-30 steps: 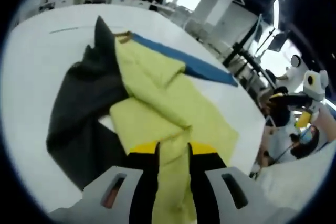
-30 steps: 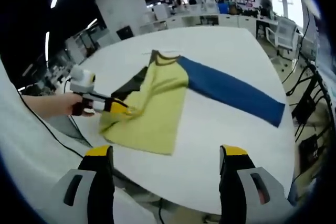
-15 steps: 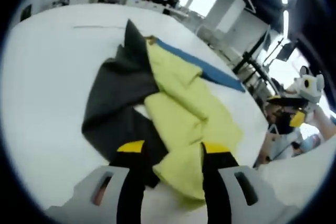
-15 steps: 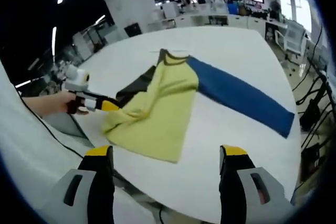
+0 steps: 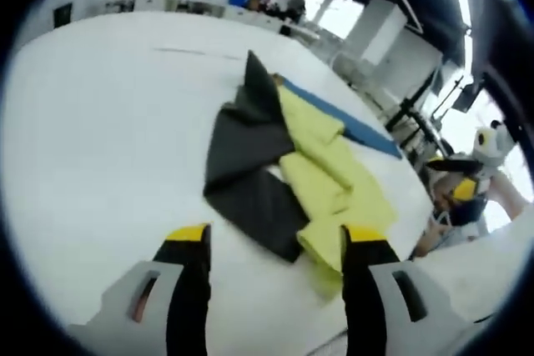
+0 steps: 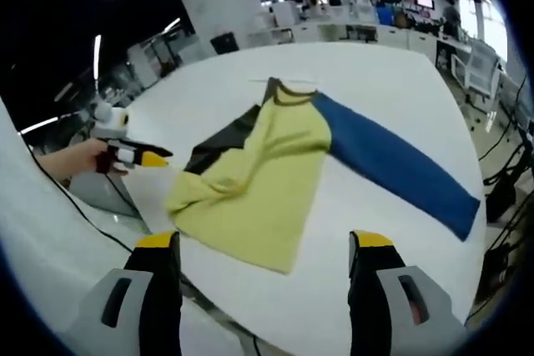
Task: Fold the garment on the visible template until the final outline fits inside the template.
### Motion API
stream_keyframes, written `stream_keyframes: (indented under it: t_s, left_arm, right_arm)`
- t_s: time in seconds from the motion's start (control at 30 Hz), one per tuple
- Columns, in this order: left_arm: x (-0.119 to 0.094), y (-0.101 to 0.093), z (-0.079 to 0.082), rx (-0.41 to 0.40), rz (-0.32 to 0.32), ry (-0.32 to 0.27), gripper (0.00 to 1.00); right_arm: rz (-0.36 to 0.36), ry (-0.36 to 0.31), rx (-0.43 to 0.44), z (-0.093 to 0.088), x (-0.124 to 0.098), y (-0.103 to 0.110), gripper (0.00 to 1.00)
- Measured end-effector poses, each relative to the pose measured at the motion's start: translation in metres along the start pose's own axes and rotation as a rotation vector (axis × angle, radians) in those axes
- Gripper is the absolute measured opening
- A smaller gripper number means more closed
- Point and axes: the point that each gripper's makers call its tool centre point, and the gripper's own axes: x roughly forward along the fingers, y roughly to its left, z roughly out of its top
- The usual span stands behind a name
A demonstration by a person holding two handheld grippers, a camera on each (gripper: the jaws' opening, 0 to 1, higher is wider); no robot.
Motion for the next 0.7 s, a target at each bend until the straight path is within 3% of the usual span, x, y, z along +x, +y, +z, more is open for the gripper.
stream_keyframes:
  t_s: [0.23, 0.7]
  left_arm:
    - [-0.020, 0.017, 0.001, -0.032, 0.029, -0.017, 0.71]
    - [-0.049, 0.020, 0.004, -0.078, 0.041, -0.033, 0.92]
  right_arm:
    - [0.013, 0.008, -0.014, 0.003, 0.004, 0.001, 0.82]
    - [0.033, 0.006, -0.034, 0.011, 0.012, 0.002, 0.82]
